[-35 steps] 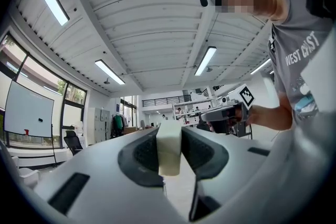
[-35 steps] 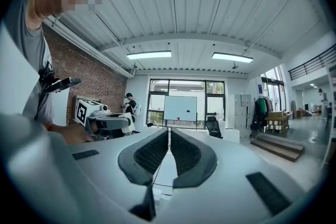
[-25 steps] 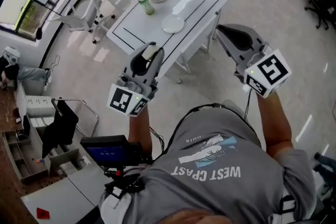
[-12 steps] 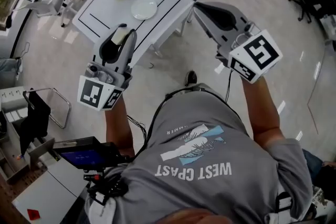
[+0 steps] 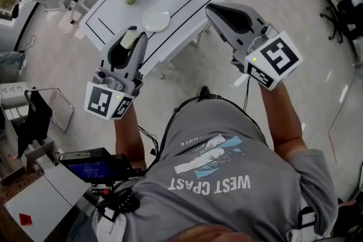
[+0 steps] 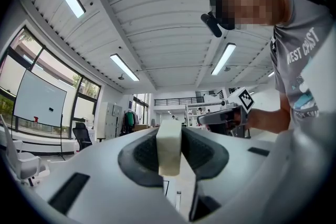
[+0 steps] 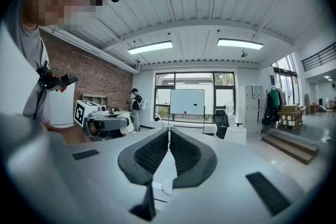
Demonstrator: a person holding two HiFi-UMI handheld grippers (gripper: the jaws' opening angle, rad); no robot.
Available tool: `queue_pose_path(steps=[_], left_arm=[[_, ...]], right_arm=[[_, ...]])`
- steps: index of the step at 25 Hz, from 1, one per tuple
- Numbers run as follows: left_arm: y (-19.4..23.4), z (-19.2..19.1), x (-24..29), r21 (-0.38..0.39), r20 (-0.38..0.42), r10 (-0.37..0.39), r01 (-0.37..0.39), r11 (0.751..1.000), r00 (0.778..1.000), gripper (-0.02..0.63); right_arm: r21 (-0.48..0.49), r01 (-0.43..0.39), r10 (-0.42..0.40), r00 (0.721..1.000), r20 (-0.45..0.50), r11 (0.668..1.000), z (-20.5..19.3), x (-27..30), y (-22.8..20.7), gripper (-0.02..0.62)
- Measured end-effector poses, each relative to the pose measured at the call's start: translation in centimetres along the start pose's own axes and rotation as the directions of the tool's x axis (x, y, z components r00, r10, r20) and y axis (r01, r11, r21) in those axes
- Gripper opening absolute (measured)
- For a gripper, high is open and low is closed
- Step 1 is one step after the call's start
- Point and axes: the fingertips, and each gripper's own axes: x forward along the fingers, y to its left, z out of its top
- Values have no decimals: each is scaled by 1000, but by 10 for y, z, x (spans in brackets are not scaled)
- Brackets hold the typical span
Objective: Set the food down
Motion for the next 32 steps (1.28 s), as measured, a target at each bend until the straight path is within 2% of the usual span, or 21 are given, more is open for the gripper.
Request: queue_pose_path(steps=[17, 21, 25, 29, 32], left_arm=[[-6, -3, 62, 1, -20, 38, -38, 999, 999, 101], [-7, -16, 55, -11, -73, 8, -9, 1000, 997, 101], [7, -11, 65, 4, -52, -12, 12, 1000, 999, 101], [40, -13, 71, 5, -50, -4, 4, 1000, 999, 101], [60, -28, 64, -4, -78, 1, -1, 1000, 997, 101]], right_arm=[[2, -52, 52, 999, 3, 999, 6, -11, -58, 8], [49, -24, 24, 1000, 4, 999, -9, -16, -52, 8], [49, 21, -22, 1000, 20, 999, -5, -13, -63, 8], [33, 15, -16, 1000, 12, 999, -1, 17, -70, 8], [47, 20, -21, 1000, 15, 999, -12, 38, -64, 8]])
